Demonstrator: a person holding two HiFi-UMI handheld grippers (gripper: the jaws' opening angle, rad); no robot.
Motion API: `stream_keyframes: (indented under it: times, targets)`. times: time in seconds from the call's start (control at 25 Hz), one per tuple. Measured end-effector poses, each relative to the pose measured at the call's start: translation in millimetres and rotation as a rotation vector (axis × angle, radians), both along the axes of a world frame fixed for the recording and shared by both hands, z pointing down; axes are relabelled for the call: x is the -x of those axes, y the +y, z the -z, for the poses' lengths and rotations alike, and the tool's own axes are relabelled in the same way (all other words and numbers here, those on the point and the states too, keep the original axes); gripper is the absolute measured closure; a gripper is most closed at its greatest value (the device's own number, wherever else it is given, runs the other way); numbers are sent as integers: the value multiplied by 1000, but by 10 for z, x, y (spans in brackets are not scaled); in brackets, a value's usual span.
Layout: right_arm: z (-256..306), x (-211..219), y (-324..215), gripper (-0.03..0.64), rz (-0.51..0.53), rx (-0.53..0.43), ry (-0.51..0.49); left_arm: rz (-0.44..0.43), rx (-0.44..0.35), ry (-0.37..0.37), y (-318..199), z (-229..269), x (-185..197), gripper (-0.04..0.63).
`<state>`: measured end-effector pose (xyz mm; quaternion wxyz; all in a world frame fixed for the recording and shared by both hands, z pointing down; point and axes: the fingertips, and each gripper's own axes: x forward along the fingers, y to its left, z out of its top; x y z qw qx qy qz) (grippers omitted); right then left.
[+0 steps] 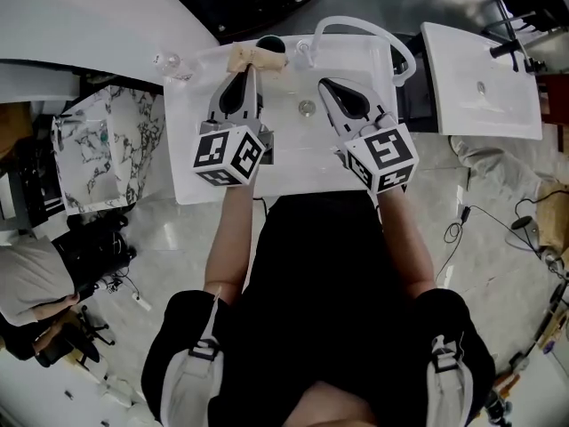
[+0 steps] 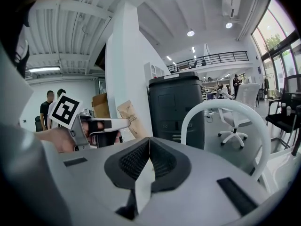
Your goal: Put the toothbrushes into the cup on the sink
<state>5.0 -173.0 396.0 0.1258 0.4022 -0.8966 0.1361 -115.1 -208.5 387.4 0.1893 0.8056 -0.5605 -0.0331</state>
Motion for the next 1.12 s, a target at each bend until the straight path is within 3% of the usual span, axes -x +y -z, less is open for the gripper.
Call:
stream_keyframes:
  times: [1.12]
  targets:
    - [-184, 195, -508, 586, 16, 46, 12, 19, 73, -11, -661, -469, 147, 578]
